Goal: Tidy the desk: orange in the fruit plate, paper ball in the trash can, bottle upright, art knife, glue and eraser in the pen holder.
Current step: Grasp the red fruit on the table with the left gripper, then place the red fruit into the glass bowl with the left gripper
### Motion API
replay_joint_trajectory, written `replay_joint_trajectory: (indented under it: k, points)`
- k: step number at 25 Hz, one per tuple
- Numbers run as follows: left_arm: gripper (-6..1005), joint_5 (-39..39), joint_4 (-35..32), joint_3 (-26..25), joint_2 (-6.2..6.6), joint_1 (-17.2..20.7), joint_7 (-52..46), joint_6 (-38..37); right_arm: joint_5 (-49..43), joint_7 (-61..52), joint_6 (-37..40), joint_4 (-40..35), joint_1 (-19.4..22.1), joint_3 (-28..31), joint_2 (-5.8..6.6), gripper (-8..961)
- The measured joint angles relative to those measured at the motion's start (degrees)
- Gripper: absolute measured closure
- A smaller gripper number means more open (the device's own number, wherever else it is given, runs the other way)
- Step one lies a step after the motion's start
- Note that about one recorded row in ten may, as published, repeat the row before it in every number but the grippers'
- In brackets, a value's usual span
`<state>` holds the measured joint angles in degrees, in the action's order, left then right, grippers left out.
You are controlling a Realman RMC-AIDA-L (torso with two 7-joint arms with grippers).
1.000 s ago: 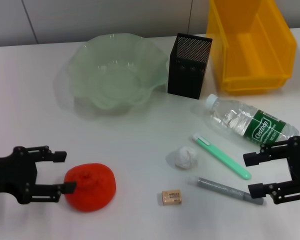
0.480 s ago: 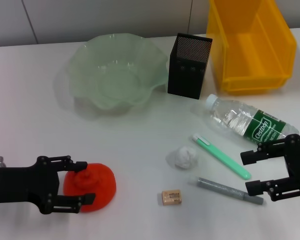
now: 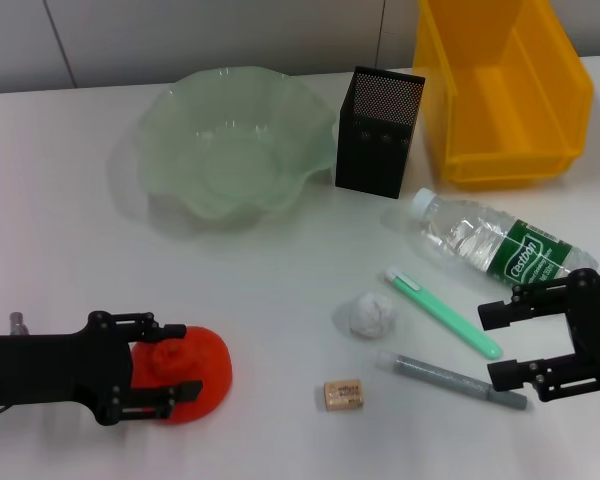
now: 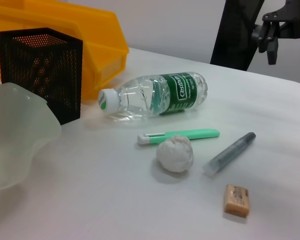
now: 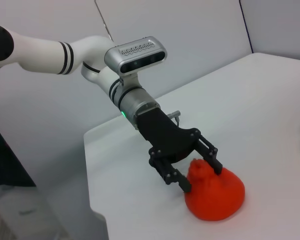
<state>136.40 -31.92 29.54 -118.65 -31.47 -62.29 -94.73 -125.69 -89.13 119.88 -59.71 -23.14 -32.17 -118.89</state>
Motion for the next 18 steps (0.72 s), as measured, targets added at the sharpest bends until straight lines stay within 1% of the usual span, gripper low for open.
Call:
replay_joint_trajectory:
  k: [2, 8, 13, 14, 17, 18]
  points:
    - [207, 0.00, 0.02, 0.08, -0.01, 0.00, 0.18, 0.03, 0.00, 0.00, -0.07, 0.04, 0.05, 0.00, -0.01, 267]
    - [389, 0.00, 0.65, 0.66, 0.03, -0.01, 0.62, 0.15, 0.00, 0.00, -0.12, 0.06, 0.21, 0.00, -0.03, 268]
    - [621, -0.02, 0.72, 0.45, -0.01, 0.05, 0.15, 0.81, 0.04, 0.03, -0.15, 0.27, 0.28, 0.01, -0.03, 268]
    - [647, -0.02, 0.72, 0.45, -0.01, 0.05, 0.15, 0.81, 0.04, 0.03, -0.15, 0.27, 0.28, 0.01, -0.03, 268]
    - [726, -1.74, 0.72, -0.04, 0.03, 0.22, -0.93, 1.24, 0.27, 0.24, -0.18, 0.46, 0.36, 0.01, -0.07, 268]
    - [752, -5.07, 0.51, -0.03, 0.27, 0.37, -2.22, 0.81, 0.32, 0.31, -0.21, 0.96, 0.34, 0.03, -0.09, 268]
